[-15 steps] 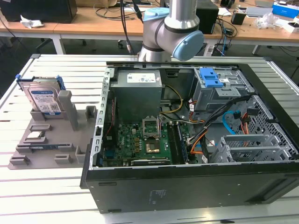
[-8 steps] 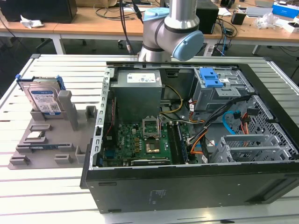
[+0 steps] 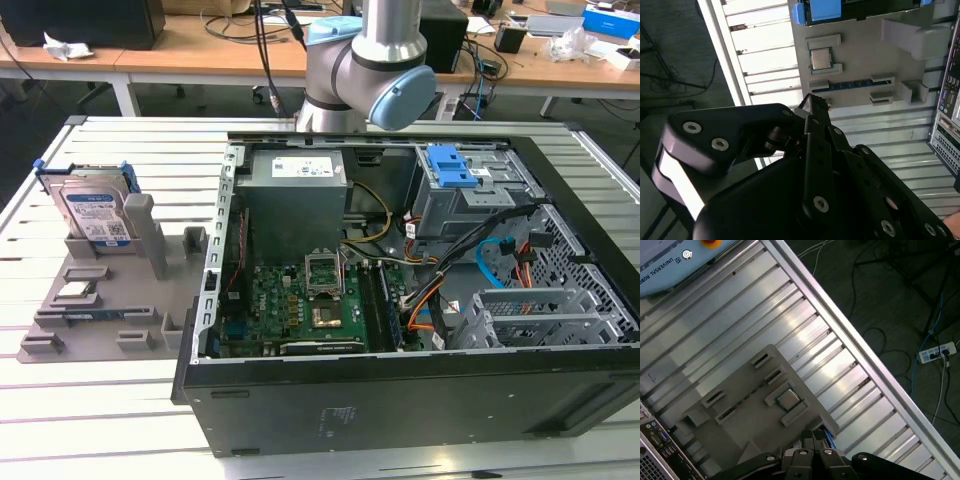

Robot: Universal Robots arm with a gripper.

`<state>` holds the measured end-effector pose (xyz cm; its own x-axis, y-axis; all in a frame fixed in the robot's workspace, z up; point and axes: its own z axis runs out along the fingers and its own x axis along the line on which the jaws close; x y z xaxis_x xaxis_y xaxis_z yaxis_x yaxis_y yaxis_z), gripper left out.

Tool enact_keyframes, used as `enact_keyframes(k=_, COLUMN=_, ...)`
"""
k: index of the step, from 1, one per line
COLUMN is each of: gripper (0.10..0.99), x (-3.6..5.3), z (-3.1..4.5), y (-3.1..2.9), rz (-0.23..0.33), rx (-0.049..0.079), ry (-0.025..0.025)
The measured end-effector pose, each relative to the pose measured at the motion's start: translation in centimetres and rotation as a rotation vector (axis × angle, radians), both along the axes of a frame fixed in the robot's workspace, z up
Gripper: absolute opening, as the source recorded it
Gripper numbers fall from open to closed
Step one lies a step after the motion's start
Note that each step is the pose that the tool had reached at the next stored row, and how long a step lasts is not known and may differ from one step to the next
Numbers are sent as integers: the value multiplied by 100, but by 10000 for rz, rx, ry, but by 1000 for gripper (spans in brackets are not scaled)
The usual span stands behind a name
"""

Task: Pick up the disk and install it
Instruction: 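Pick up the disk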

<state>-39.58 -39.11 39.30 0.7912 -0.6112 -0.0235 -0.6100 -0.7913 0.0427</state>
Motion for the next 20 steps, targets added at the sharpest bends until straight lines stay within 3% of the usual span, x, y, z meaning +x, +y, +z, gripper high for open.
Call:
enact_keyframes(k=6, gripper=106, x=0, z=0, y=0, rz=1014, rx=0, ry=1)
enact_keyframes(k=9, gripper=106, x=0, z=0, y=0, rz=1257, rx=-1, ry=0)
enact_keyframes(k=16, gripper=106, x=0, z=0, y=0, rz=1227, rx=-1, ry=0)
enact_keyframes(k=20, gripper=106, x=0, z=-1, y=0, rz=514, rx=-2, ry=0)
